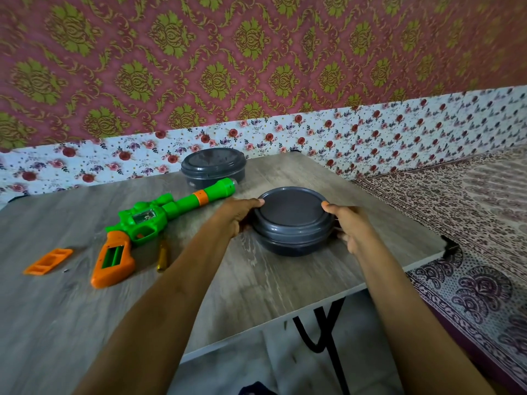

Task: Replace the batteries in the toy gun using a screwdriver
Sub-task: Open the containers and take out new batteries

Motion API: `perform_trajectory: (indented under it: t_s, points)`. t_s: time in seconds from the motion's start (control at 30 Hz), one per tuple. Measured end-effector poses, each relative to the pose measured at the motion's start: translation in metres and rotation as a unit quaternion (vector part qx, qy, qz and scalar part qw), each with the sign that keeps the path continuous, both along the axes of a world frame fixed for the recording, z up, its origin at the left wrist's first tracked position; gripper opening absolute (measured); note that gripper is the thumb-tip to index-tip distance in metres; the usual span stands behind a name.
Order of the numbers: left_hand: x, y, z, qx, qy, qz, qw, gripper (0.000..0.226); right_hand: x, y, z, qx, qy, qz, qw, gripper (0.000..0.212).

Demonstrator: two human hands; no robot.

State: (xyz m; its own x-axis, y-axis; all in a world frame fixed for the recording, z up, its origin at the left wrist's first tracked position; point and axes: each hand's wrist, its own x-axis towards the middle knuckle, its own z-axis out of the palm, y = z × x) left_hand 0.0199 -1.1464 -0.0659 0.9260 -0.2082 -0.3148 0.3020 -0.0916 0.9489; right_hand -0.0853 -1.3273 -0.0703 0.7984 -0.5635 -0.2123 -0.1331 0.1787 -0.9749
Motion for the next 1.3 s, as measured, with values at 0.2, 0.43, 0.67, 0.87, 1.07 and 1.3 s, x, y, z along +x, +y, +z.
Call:
perform_trajectory:
  t_s: [0.2, 0.43, 0.67, 0.87, 1.07, 1.3]
  points:
    - [-0.013, -0.004, 0.008, 0.007, -0.008, 0.036, 0.999, 0.010, 0.003, 0.001, 0.003, -0.015, 0.003, 0.003, 1.000, 0.042]
    - [-0.031, 0.001, 0.015, 0.077, -0.076, 0.052, 0.993, 0.022, -0.012, 0.005, 0.003, -0.040, 0.004, 0.033, 0.999, 0.056]
    - [-0.055, 0.024, 0.022, 0.112, -0.281, -0.033, 0.952, 0.020, -0.047, 0.011, -0.004, -0.366, -0.094, 0.096, 0.921, 0.064]
    - [-0.068, 0.043, 0.035, 0.335, -0.380, -0.227, 0.832, 0.040, -0.045, 0.009, -0.005, -0.577, -0.079, 0.180, 0.793, 0.063]
    - [-0.040, 0.024, 0.018, 0.412, -0.471, -0.176, 0.760, 0.047, -0.006, -0.002, -0.005, -0.603, -0.057, 0.171, 0.777, 0.058]
    - [0.040, -0.017, 0.011, 0.443, -0.447, -0.135, 0.765, 0.049, 0.081, -0.015, 0.002, -0.639, -0.025, 0.115, 0.761, 0.046]
